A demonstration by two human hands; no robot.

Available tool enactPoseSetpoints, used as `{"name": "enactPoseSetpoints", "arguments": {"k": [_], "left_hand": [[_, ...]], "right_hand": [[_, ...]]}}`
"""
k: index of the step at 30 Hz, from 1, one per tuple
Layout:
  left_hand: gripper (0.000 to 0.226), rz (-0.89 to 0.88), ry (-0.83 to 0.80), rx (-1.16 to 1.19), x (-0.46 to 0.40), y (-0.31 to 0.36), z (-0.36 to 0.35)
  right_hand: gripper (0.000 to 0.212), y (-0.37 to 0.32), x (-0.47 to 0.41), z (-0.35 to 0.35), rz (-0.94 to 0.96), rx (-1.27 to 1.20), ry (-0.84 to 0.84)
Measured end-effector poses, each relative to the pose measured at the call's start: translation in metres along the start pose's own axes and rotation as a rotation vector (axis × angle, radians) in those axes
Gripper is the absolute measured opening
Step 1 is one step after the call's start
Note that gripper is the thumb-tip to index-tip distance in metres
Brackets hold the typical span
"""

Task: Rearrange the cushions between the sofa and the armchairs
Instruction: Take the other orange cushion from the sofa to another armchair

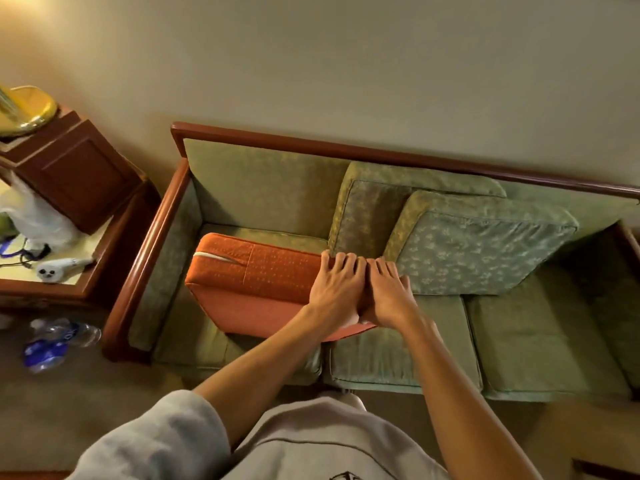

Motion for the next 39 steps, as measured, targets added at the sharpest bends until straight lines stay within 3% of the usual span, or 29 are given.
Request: {"name": "enactPoseSetpoints", "arguments": {"k": [3, 7, 10, 13, 17, 22, 27, 31, 34, 37, 39], "left_hand": [[0.116, -0.008, 0.022, 0.027, -0.010, 0.004, 0.002], [0.123, 0.010, 0.000, 0.116, -0.027, 0.003, 0.034], [0.133, 0.004, 0.048, 0.238, -0.020, -0.017, 0.081], [0.141, 0.051, 0.040, 0.444, 0.000, -0.054, 0.114], [0.136, 0.147, 0.004, 0.583, 0.021, -0.106, 0.083], [0.134, 0.286, -0.077, 0.537, 0.037, -0.148, 0.021], [0.129, 0.435, -0.021, 0.495, 0.043, -0.192, 0.026], [0.119, 0.648, -0.194, 0.297, 0.046, -0.224, 0.004], [0.115, 0.727, -0.320, 0.250, 0.058, -0.255, -0.018], [0.130, 0.804, -0.431, 0.112, 0.066, -0.264, -0.037], [0.142, 0.725, -0.422, -0.068, 0.056, -0.249, -0.045]], "right_hand": [[0.113, 0.011, 0.004, 0.006, 0.026, -0.042, 0.054], [0.119, 0.013, -0.004, 0.046, 0.126, -0.096, 0.015], [0.110, -0.010, -0.003, 0.091, 0.228, -0.002, 0.045], [0.094, -0.049, 0.008, 0.127, 0.349, 0.019, 0.183], [0.106, -0.093, -0.006, 0.101, 0.463, -0.143, 0.171], [0.129, -0.102, -0.047, 0.018, 0.403, -0.246, 0.024], [0.125, -0.049, -0.075, -0.020, 0.279, -0.172, -0.090], [0.128, 0.007, -0.071, -0.058, 0.160, -0.085, -0.224], [0.124, 0.026, -0.070, -0.069, 0.154, -0.045, -0.212], [0.120, 0.023, -0.077, -0.075, 0.190, -0.028, -0.201], [0.118, 0.016, -0.084, -0.079, 0.200, -0.005, -0.190]]}}
Point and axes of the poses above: each hand's wrist, its own x-axis away from the middle knuckle, its own z-axis out of the back of the hand, y = z × x, the point moved 6 cm from there along -x, towards the middle knuckle, and after that the axes turned 6 degrees about z, right-handed, at the moved point
